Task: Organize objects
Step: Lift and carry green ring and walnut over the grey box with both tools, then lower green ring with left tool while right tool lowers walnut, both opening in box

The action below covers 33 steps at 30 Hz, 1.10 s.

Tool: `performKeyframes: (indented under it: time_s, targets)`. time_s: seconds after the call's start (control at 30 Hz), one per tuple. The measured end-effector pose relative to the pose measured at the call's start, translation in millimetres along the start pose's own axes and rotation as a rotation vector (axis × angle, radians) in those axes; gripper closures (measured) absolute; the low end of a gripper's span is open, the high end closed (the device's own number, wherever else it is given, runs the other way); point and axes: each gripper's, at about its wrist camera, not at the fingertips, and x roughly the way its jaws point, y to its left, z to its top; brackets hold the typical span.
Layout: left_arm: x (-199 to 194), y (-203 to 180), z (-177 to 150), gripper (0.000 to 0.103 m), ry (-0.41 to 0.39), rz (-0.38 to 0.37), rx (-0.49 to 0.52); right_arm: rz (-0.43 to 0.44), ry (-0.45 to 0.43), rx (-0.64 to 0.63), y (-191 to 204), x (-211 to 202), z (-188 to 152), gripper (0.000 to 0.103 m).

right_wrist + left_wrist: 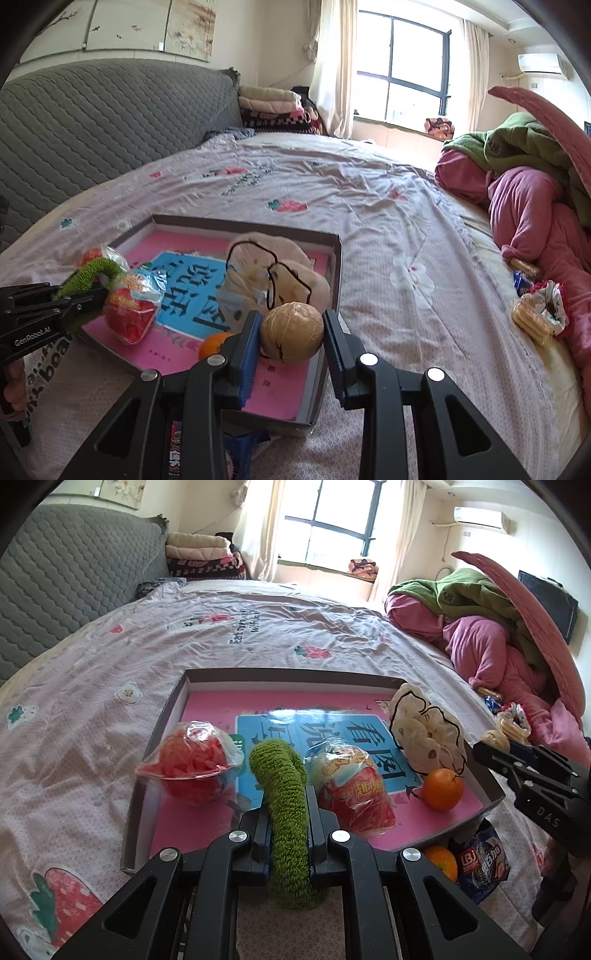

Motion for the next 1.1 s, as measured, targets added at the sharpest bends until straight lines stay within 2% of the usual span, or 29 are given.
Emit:
performKeyframes:
  time_s: [0.3, 0.47, 0.97, 1.1]
  targets:
    - [5.6, -5.1, -1.2, 0.09, 0.007, -0.004, 0.012, 0.027, 0.038, -0.04, 14.2, 8.9, -7.6, 0.069]
    - [8.6, -6.6, -1.5, 0.09, 0.014, 0.0, 0.017, 0.059, 0.042, -0.002, 11.8, 10.4, -7.9, 0.069]
    - [5.7, -10.0, -4.9, 0.088, 0.012, 0.003, 0.024, 0.042, 0.095, 0.06, -5.3, 11.2, -9.1, 0.069]
    - [4.2, -10.6, -6.6, 0.088, 0.011, 0.005, 0.02, 0.026, 0.11, 0.011, 1.0, 10.6, -9.7, 0.069]
